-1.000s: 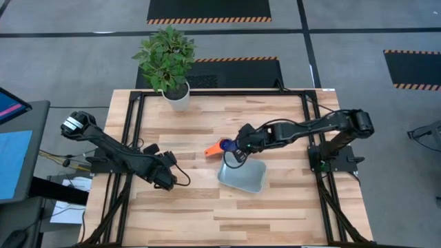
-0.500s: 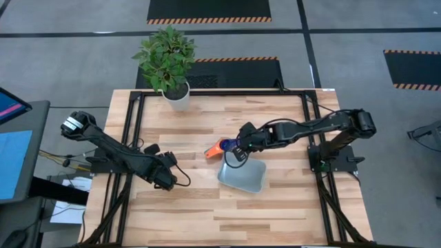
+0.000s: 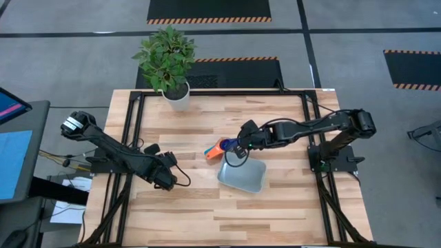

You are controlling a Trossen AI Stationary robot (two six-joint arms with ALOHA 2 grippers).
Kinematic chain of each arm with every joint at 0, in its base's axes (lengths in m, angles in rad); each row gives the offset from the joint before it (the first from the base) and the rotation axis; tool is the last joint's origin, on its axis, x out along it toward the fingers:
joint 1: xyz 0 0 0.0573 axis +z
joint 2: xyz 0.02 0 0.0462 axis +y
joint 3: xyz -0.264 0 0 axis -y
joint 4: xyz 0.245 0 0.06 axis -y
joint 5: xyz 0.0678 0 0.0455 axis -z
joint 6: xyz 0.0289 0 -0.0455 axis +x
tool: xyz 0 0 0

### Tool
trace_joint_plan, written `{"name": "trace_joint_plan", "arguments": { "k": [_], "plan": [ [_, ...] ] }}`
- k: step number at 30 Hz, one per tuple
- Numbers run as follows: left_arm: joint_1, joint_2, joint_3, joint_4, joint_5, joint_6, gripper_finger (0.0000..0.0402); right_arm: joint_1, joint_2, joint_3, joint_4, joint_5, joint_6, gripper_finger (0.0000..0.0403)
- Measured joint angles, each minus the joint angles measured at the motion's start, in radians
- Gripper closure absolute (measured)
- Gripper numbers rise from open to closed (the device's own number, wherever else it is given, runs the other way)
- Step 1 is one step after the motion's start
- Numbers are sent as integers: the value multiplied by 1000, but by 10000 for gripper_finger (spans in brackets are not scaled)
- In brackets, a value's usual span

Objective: Nest measuring cups in basket
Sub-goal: Stack the dark blue measuring cup on top of the orange measuring cup

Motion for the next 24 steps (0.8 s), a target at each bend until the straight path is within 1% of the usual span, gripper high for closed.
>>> {"name": "trace_joint_plan", "arguments": {
  "k": [8,13,15,17,19,22,24],
  "plan": [
    [0,0,0,0,-1,0,278,-8,0,0,-21,18,2,380],
    [0,0,0,4,-1,-9,278,-13,0,0,-28,27,3,394],
    [4,0,0,40,-13,-12,278,-13,0,0,-28,27,3,397],
    [16,0,0,156,-46,52,278,-13,0,0,-28,27,3,395],
    [45,0,0,281,-75,165,278,-13,0,0,-28,27,3,386],
    [118,0,0,460,-87,325,278,-13,0,0,-26,26,3,376],
    [177,0,0,541,-89,429,278,-13,0,0,-21,26,3,376]
  ]
}}
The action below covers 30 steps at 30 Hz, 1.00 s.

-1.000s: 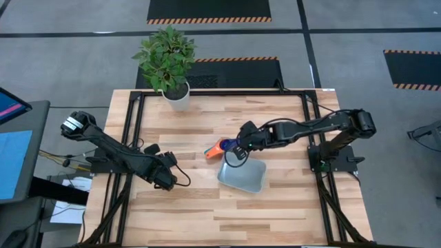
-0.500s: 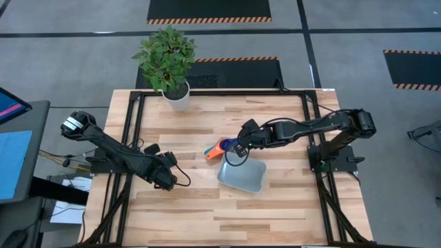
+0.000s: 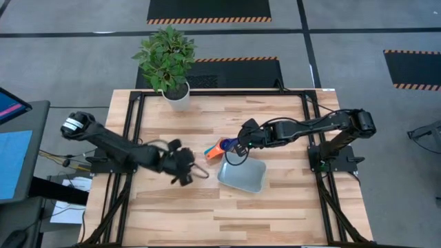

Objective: Nest measuring cups in basket
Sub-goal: Stack the dark blue measuring cup on top of the orange measuring cup

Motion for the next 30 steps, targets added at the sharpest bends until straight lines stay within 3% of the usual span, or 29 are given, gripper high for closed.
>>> {"name": "trace_joint_plan", "arguments": {
  "k": [3,6,9,18,24,30],
  "plan": [
    [97,12,0,129,56,155,278,0,0,0,5,0,0,386],
    [169,58,0,256,176,292,278,0,0,0,5,0,0,396],
    [204,109,0,324,249,320,278,0,0,0,7,0,-1,394],
    [256,196,17,365,250,394,278,0,0,0,16,-1,-3,380],
    [286,198,18,372,261,413,278,0,0,0,21,-1,-4,396],
    [302,198,18,371,290,421,278,-11,0,0,20,-2,-9,376]
  ]
}}
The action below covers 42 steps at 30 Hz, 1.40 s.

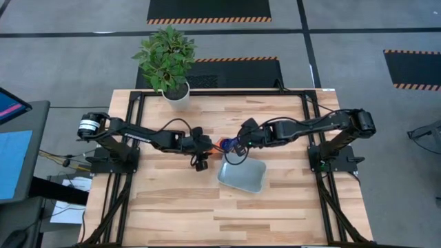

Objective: Nest measuring cups in basket
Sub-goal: Stack the dark blue measuring cup on top of the orange measuring cup

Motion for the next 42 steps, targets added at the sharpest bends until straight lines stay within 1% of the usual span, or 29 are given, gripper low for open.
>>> {"name": "trace_joint_plan", "arguments": {
  "k": [2,9,11,15,18,25,33,37,39,42],
  "plan": [
    [1,0,0,-1,-2,0,278,-8,0,0,0,-7,-1,376],
    [1,0,0,-1,-3,0,278,-12,0,0,-1,-46,-2,397],
    [1,0,0,-1,-3,0,278,-3,0,0,1,-44,-2,394],
    [1,0,0,-1,-3,0,278,6,0,0,9,-47,-2,375],
    [1,0,0,-1,-3,0,278,11,0,0,8,-47,0,372],
    [2,-1,0,1,-4,0,278,18,0,0,-41,-77,17,397],
    [11,-1,0,-2,-3,-1,278,28,0,0,-55,-90,20,371],
    [21,-1,0,0,-3,-1,278,34,30,-3,-55,-106,32,386],
    [24,-1,0,-1,-3,-2,278,41,43,2,-22,-105,33,394],
    [25,-1,0,2,7,-2,278,50,53,-2,-14,-107,34,397]
  ]
}}
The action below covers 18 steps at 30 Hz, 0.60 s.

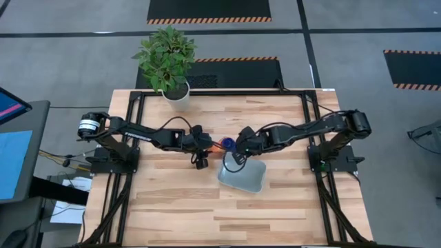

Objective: Nest measuring cups in basket
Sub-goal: Stack the dark blue measuring cup on top of the orange measuring cup, then adjust the gray bin

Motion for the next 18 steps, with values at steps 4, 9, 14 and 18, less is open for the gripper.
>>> {"name": "trace_joint_plan", "arguments": {
  "k": [4,9,14,18],
  "plan": [
    [0,0,0,0,2,-2,278,2,-19,2,47,3,-5,378],
    [0,0,0,0,2,-1,278,-7,-54,2,44,11,-11,364],
    [0,0,0,13,1,-2,278,-6,-78,3,37,36,-11,377],
    [0,-13,35,-14,1,-17,278,-15,-116,1,-28,90,-11,388]
  ]
}}
